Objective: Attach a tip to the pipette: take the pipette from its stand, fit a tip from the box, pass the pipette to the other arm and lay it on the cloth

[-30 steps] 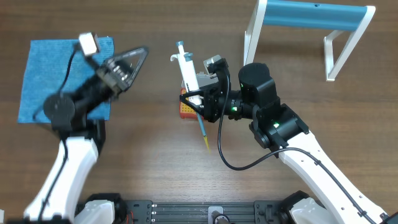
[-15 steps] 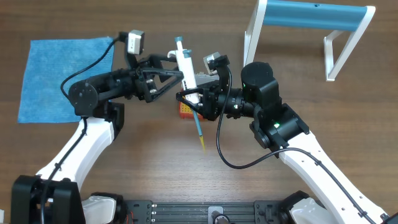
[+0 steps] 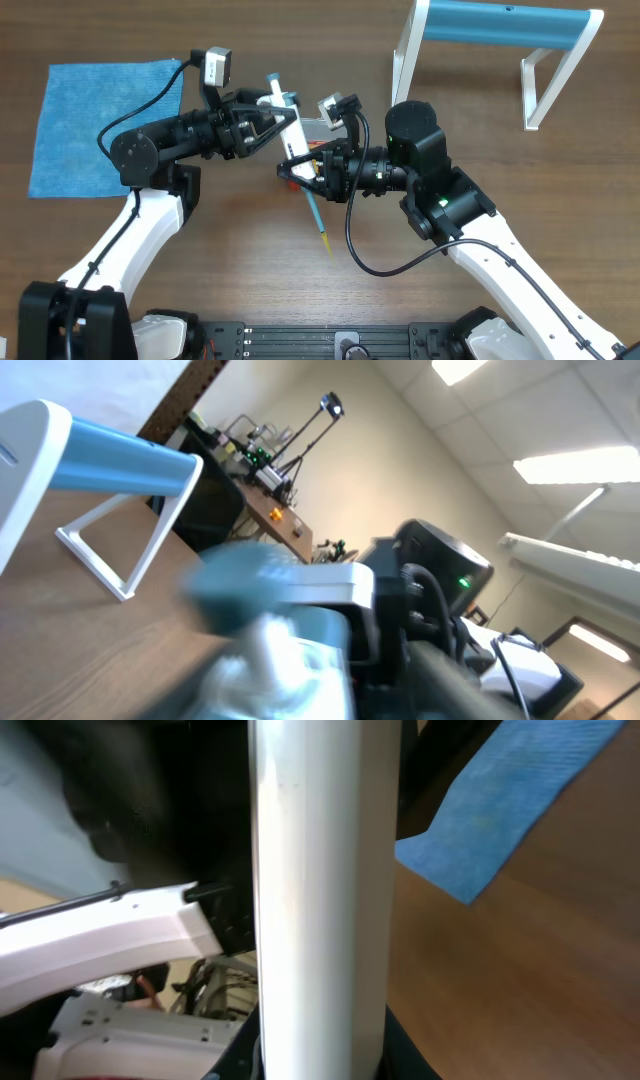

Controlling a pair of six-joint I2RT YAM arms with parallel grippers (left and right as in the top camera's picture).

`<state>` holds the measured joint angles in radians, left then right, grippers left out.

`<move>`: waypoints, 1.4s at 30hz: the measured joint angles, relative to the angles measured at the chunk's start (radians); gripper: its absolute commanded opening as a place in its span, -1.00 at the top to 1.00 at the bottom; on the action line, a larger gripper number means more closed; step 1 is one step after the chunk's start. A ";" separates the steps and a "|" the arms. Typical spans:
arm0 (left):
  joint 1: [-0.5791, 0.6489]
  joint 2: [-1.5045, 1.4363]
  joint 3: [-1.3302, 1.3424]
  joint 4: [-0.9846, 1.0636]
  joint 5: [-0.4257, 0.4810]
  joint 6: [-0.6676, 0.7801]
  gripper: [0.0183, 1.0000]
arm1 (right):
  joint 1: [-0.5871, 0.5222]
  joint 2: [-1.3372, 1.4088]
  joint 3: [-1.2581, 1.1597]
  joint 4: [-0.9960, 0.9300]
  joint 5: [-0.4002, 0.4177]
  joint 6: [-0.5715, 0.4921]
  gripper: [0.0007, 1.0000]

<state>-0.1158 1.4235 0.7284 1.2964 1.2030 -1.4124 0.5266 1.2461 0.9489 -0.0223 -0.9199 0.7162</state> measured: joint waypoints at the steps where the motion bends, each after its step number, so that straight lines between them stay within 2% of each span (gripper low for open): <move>1: 0.002 0.003 0.000 -0.003 -0.005 -0.009 0.98 | 0.003 -0.002 0.002 0.001 -0.003 -0.004 0.84; 4: 0.001 -0.002 0.003 -0.004 -0.018 -0.106 0.98 | -0.005 -0.001 0.000 0.003 -0.019 -0.053 0.84; 8: 0.001 -0.002 0.003 -0.001 -0.018 -0.110 0.98 | -0.005 -0.001 0.000 0.000 -0.018 -0.051 0.83; 9: 0.001 -0.002 0.003 -0.002 -0.018 -0.108 0.98 | -0.004 -0.001 0.000 0.000 -0.018 -0.051 0.29; 10: 0.001 -0.002 0.003 -0.006 -0.017 -0.106 0.98 | -0.004 -0.001 0.000 0.000 -0.017 -0.050 -0.47; 11: 0.000 -0.002 0.004 -0.025 -0.017 -0.101 0.98 | -0.004 -0.001 0.000 -0.006 -0.011 -0.037 -0.54; 17: -0.005 0.000 0.007 -0.251 -0.017 0.025 0.98 | -0.002 0.000 0.000 -0.045 -0.005 -0.003 -0.55; 19: -0.004 -0.012 0.017 -0.462 -0.043 0.070 0.98 | -0.005 0.001 0.003 -0.096 0.003 -0.002 -0.55; 23: -0.002 -0.011 0.030 -0.899 -0.178 0.190 0.98 | -0.042 0.013 0.000 -0.260 0.040 -0.019 -0.56; 25: -0.001 -0.011 0.032 -1.110 -0.322 0.286 0.98 | -0.069 0.017 -0.002 -0.346 0.063 -0.044 -0.55; 28: 0.006 -0.003 0.022 -1.270 -0.505 0.392 0.98 | -0.083 0.013 -0.001 -0.390 0.071 -0.071 -0.56; 30: 0.010 0.000 0.020 -1.295 -0.587 0.459 0.98 | -0.087 0.013 -0.001 -0.393 0.074 -0.079 -0.56; 33: 0.029 0.000 0.051 -1.428 -0.658 0.549 0.98 | -0.087 0.012 -0.001 -0.393 0.075 -0.087 -0.55; 35: 0.064 0.000 0.098 -1.592 -0.685 0.601 0.98 | -0.087 0.012 -0.001 -0.394 0.077 -0.090 -0.55; 42: 0.343 0.016 0.500 -2.242 -0.792 0.887 0.98 | -0.087 0.012 -0.001 -0.397 0.115 -0.095 -0.56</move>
<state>0.2268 1.4399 1.2285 -0.9451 0.4114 -0.5259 0.4400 1.2583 0.9482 -0.4191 -0.8051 0.6212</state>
